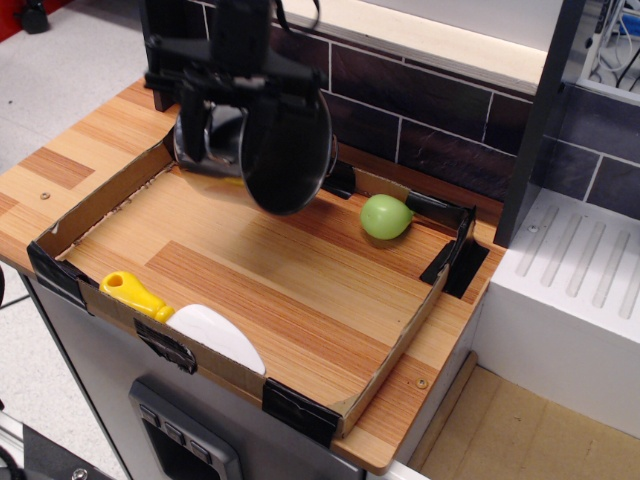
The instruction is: Upright metal pot
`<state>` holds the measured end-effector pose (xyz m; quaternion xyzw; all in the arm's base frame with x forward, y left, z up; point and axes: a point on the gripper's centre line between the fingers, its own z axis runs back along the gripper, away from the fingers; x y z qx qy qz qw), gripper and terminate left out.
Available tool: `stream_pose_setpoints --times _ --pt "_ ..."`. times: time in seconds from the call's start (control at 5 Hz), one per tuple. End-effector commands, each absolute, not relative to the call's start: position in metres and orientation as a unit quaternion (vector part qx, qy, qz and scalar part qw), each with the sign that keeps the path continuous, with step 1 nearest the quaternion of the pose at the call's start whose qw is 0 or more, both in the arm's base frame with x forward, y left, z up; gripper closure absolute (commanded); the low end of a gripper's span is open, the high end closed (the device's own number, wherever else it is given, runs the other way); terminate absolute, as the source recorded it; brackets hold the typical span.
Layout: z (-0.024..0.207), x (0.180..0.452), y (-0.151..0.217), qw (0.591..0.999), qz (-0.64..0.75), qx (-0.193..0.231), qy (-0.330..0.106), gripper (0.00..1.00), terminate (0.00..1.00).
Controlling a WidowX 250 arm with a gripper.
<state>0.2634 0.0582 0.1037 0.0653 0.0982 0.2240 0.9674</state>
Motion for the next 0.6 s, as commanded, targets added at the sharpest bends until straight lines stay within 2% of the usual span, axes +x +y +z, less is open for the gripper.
stream_pose_setpoints --times 0.0,0.2,0.4 --pt "0.103 0.257 0.08 0.968 0.096 -0.066 0.224 1.0 0.0" --pt "0.096 0.257 0.082 0.948 0.044 -0.11 0.296 1.0 0.0" --pt "0.089 0.252 0.079 0.931 0.042 -0.13 0.34 1.0 0.0"
